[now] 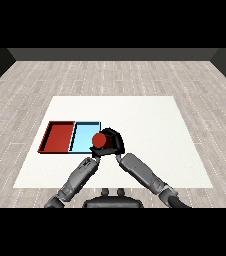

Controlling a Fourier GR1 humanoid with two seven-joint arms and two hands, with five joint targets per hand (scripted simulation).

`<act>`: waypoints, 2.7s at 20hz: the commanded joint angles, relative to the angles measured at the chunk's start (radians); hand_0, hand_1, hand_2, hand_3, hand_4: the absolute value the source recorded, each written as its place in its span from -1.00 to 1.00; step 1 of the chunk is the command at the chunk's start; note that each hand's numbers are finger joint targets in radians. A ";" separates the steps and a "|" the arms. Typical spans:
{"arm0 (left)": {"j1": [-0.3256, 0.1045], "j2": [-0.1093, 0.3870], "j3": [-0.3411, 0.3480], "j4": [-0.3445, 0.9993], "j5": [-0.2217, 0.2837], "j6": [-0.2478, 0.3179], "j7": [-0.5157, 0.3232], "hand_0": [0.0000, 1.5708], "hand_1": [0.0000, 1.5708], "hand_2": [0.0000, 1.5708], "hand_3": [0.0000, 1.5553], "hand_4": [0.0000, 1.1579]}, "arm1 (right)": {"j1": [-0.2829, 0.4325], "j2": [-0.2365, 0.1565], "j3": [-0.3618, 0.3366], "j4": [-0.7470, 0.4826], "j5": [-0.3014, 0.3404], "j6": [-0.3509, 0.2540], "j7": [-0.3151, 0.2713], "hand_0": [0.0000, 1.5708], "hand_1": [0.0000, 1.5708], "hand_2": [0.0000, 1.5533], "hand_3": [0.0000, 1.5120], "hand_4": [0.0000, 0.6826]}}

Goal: Pick the red can and put it in the red box

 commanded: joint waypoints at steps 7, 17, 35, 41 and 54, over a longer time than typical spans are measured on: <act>-0.029 -0.014 0.020 -0.008 -0.005 0.092 -0.038 1.00 1.00 0.95 0.85 0.80 | -0.003 0.010 0.036 -0.007 -0.119 -0.017 -0.049 0.81 0.81 0.82 0.80 0.39; -0.051 -0.014 0.035 0.006 -0.058 0.101 -0.012 1.00 1.00 0.96 0.88 0.95 | 0.035 0.010 -0.082 -0.050 0.103 0.089 0.084 -1.00 -1.00 -1.00 -1.00 -1.00; 0.053 0.079 0.130 -0.042 -0.127 0.057 -0.033 1.00 1.00 1.00 0.91 0.97 | 0.343 -0.199 -0.239 -0.478 0.099 0.148 0.058 -1.00 -1.00 -1.00 -1.00 -1.00; 0.004 0.294 0.235 -0.077 -0.165 0.047 0.076 1.00 1.00 0.99 0.89 0.94 | 0.515 -0.286 -0.368 -0.455 0.028 0.228 -0.024 -1.00 -1.00 -1.00 -1.00 -1.00; -0.109 0.459 0.436 0.410 -0.162 -0.113 0.047 1.00 1.00 0.99 0.91 0.88 | 0.534 -0.337 -0.473 -0.380 0.061 0.234 0.046 -1.00 -1.00 -1.00 -1.00 -1.00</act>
